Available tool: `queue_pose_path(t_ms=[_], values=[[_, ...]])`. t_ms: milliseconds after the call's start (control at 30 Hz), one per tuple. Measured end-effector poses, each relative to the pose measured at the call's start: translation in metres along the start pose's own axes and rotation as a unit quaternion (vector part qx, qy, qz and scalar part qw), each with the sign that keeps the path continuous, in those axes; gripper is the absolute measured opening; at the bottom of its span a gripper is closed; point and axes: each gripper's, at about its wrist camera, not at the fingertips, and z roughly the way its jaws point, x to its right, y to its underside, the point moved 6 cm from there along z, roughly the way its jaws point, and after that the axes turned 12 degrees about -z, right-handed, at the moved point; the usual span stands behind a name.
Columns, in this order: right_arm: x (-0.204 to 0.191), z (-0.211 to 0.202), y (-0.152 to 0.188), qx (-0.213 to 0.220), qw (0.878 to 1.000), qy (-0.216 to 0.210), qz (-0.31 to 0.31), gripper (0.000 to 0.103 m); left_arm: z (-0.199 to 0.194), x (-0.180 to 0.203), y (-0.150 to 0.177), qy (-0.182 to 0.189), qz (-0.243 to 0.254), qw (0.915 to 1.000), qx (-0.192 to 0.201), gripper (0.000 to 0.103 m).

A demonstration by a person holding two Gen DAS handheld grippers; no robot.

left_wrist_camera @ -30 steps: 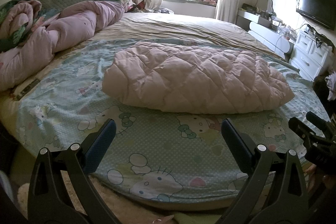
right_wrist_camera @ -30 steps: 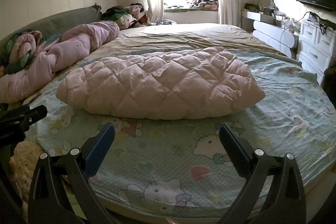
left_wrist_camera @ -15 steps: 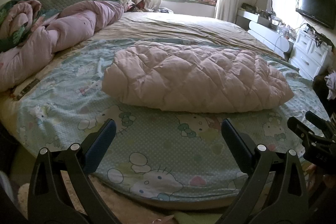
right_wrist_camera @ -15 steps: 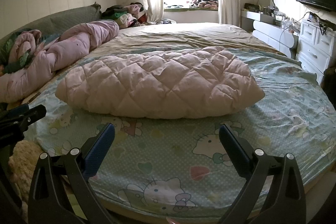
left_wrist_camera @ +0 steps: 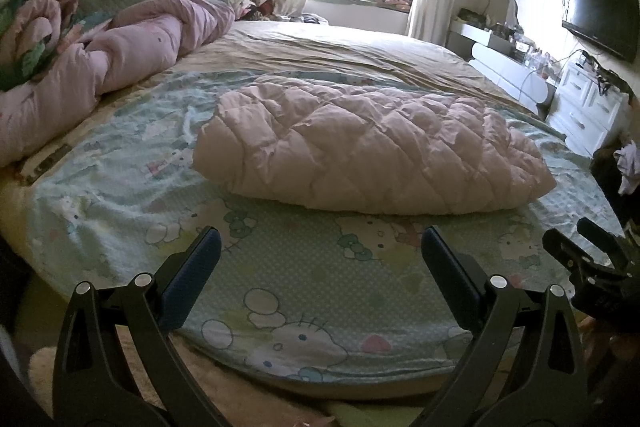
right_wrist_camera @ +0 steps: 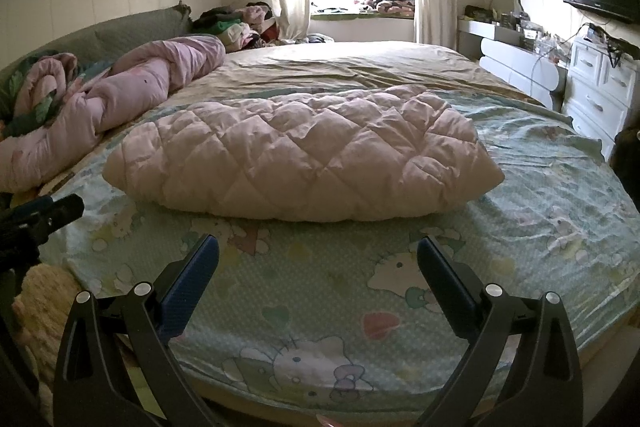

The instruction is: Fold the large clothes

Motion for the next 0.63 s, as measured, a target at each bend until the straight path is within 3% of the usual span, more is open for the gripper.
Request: queue_pose_path(t_ms=[433,533,633], values=[[0.021,0.003,0.019,-0.025,0.999,0.030,0.032,0.099,0.016,-0.027,-0.006,-0.004,-0.048,0.9987,-0.014,0.094],[0.051,-0.003,0.027,-0.029,0.996,0.059,0.060,0.099,0.025,-0.046,-0.016,-0.012,-0.065,0.9976,-0.019,0.094],[0.122,-0.019,0.053,-0.028,0.981,0.140,0.132,0.099,0.041,-0.085,-0.038,-0.046,-0.084,0.9952,-0.019,0.094]])
